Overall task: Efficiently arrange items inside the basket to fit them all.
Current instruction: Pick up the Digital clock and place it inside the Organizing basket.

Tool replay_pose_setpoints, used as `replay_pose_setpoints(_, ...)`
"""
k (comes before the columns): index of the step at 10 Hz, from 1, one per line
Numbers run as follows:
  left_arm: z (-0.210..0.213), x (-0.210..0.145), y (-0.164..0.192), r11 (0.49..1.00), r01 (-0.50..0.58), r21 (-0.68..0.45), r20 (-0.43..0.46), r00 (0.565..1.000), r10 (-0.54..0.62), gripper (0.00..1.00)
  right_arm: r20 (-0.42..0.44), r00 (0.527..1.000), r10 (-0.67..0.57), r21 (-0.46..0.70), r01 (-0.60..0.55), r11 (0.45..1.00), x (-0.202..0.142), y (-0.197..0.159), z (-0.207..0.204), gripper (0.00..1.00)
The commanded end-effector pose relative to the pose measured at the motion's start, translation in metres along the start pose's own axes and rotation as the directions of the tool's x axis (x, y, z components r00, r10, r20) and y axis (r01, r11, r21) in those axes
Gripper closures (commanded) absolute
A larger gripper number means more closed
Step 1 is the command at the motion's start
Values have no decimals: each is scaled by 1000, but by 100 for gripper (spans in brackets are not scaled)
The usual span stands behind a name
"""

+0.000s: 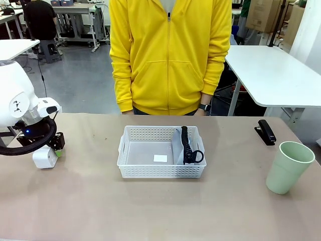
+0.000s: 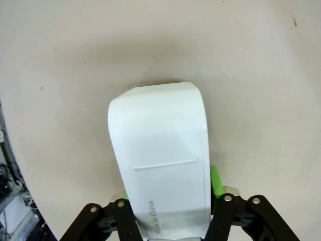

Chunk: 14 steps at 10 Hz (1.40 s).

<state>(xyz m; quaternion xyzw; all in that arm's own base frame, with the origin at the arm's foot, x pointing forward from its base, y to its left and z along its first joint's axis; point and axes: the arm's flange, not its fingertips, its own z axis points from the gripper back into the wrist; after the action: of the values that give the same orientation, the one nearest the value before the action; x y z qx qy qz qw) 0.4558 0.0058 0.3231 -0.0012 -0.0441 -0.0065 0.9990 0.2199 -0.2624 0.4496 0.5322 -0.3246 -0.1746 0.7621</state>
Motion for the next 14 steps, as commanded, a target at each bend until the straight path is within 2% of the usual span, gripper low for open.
replay_pose_setpoints(1,2,2,0,998,-32,50,14,999,31,100,15,999,28,17,-28,999,4,1,0,0)
replay_pose_setpoints(2,4,1,0,998,-38,51,17,999,37,84,15,999,28,17,-28,999,4,1,0,0)
replay_pose_setpoints(3,9,0,1,998,-48,50,20,999,47,94,15,999,28,17,-28,999,4,1,0,0)
replay_pose_setpoints(4,16,-3,2,998,-55,27,23,998,54,100,15,999,28,17,-28,999,4,1,0,0)
replay_pose_setpoints(5,35,-10,4,998,-60,-17,24,998,60,100,15,999,28,17,-28,999,4,1,0,0)
replay_pose_setpoints(6,73,-22,9,994,-64,-88,29,997,67,100,15,999,28,17,-28,999,4,1,0,0)
replay_pose_setpoints(7,123,-44,15,983,-18,-185,82,996,33,100,15,999,28,17,-28,999,4,1,0,0)
replay_pose_setpoints(8,154,-66,16,965,36,-260,126,992,-3,100,15,999,28,17,-28,999,4,1,0,0)
replay_pose_setpoints(10,174,-100,19,944,95,-317,191,981,-35,100,15,999,28,17,-28,999,4,1,0,0)
replay_pose_setpoints(11,175,-110,23,945,102,-311,226,974,-30,100,15,999,28,17,-28,999,4,1,0,0)
replay_pose_setpoints(12,174,-112,26,940,91,-329,238,971,-11,100,15,999,28,17,-28,999,4,1,0,0)
replay_pose_setpoints(13,192,-103,17,951,82,-297,202,979,-22,100,15,999,28,17,-28,999,4,1,0,0)
replay_pose_setpoints(14,192,-103,17,951,82,-297,202,979,-22,100,15,999,28,17,-28,999,4,1,0,0)
